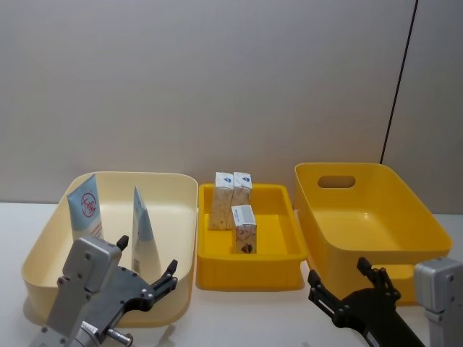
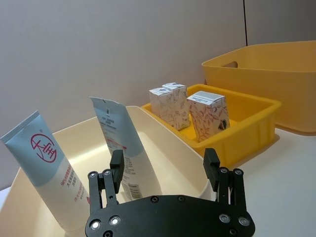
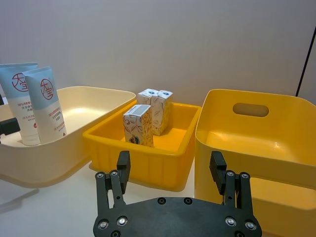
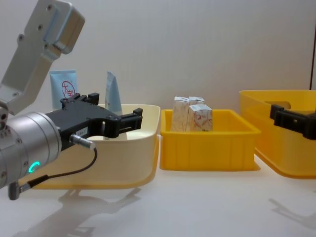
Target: Bimanual collaborative sorting of washing and personal care products
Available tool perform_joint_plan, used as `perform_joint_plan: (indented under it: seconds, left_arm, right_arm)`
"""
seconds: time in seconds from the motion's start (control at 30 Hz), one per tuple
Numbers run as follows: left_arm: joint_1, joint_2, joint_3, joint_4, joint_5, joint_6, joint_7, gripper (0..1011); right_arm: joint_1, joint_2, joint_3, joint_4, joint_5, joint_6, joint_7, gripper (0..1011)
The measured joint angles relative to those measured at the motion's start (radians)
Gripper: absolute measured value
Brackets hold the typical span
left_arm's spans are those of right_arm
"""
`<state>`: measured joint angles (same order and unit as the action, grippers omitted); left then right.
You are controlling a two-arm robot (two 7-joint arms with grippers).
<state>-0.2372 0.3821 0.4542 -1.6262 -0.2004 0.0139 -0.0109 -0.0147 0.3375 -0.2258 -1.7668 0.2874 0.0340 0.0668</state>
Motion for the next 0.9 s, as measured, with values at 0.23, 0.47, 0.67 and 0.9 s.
perform_joint_plan:
  seconds: [0.23,0.47,0.67,0.9]
  left_arm:
    - [0.0,0.0,0.0,0.0,0.0,0.0,0.0,1003]
    - [0.0,0.0,0.0,0.0,0.0,0.0,0.0,1003]
    - [0.0,0.0,0.0,0.0,0.0,0.0,0.0,1003]
    - [0.0,0.0,0.0,0.0,0.0,0.0,0.0,1003]
  right_arm:
    - [0.0,0.0,0.0,0.0,0.0,0.0,0.0,1001]
    - [0.0,0.0,0.0,0.0,0.0,0.0,0.0,1001]
    - [0.0,0.0,0.0,0.0,0.0,0.0,0.0,1001]
    - [0.001,0.0,0.0,0.0,0.0,0.002,0.0,1001]
